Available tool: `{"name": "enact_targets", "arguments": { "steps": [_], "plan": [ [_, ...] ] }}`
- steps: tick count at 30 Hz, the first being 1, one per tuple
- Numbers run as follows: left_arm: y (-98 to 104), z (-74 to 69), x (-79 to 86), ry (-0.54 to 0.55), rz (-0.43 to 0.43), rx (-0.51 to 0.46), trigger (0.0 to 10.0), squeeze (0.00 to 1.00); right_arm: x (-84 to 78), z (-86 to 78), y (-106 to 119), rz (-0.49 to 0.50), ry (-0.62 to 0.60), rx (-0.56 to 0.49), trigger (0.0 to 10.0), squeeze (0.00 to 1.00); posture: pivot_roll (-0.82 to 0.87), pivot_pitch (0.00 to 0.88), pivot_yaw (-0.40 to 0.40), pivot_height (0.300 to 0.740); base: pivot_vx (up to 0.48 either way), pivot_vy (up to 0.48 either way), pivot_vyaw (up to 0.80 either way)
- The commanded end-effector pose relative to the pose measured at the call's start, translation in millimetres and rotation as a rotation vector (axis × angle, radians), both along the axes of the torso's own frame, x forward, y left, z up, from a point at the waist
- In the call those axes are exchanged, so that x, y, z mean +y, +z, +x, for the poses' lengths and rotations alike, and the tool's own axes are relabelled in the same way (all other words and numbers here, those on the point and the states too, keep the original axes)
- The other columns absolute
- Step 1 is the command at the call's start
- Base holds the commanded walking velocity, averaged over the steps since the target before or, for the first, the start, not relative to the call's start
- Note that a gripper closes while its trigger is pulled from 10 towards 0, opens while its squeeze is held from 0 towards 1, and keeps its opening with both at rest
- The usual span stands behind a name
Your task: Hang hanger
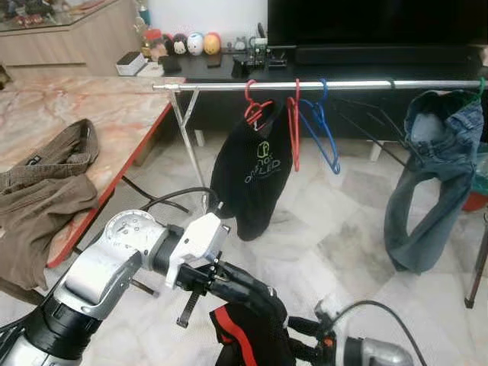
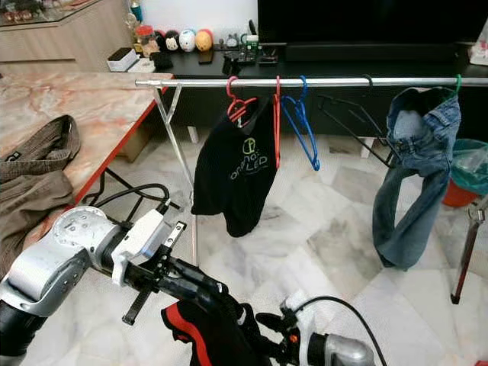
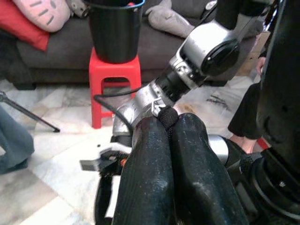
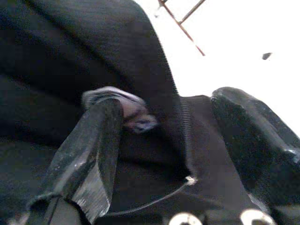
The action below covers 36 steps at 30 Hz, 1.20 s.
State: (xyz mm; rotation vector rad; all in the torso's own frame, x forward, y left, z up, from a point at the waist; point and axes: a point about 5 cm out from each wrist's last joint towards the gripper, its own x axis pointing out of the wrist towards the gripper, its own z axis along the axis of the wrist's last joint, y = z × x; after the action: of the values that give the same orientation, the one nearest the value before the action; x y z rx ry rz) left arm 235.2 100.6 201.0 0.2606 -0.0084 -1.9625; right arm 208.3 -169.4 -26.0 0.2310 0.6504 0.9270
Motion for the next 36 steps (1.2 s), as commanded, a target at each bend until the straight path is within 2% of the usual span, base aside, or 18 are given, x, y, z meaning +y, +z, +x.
{"name": "enact_targets", "arguments": {
  "steps": [1, 6, 10, 11, 17, 36],
  "plan": [
    [11, -1.2, 3.0, -0.012, -0.023, -0.032, 10.0, 0.00, 0.5, 1.5, 0, -0.020, -0.006, -0.014, 10.0, 0.02, 0.11, 0.037, 0.101, 0.740, 0.000, 0.000, 0.00],
    [18, -3.5, 2.5, -0.028, -0.052, -0.032, 10.0, 0.00, 1.2, 1.6, -2, -0.028, -0.014, -0.014, 10.0, 0.01, 0.11, 0.037, 0.100, 0.740, 0.000, 0.000, 0.00],
    [22, -5.9, 1.8, -0.042, -0.067, -0.033, 10.0, 0.00, 2.2, 4.0, -3, 0.005, -0.063, -0.023, 10.0, 0.02, 0.11, 0.037, 0.100, 0.740, 0.000, 0.000, 0.00],
    [24, -6.9, 1.5, -0.047, -0.074, -0.034, 10.0, 0.00, 2.6, 7.6, -2, 0.025, -0.107, -0.030, 0.0, 0.01, 0.12, 0.037, 0.099, 0.740, 0.000, 0.000, 0.00],
    [25, -7.6, 1.9, -0.048, -0.078, -0.032, 10.0, 0.00, 5.7, 12.6, 2, 0.086, -0.143, -0.049, 0.0, 0.00, 0.12, 0.038, 0.100, 0.740, 0.000, 0.000, 0.00],
    [25, -7.3, 1.1, -0.042, -0.083, -0.027, 10.0, 0.00, 7.8, 11.8, 4, 0.151, -0.128, -0.048, 0.0, 0.00, 0.12, 0.038, 0.100, 0.740, 0.000, 0.000, 0.00]
  ]
}}
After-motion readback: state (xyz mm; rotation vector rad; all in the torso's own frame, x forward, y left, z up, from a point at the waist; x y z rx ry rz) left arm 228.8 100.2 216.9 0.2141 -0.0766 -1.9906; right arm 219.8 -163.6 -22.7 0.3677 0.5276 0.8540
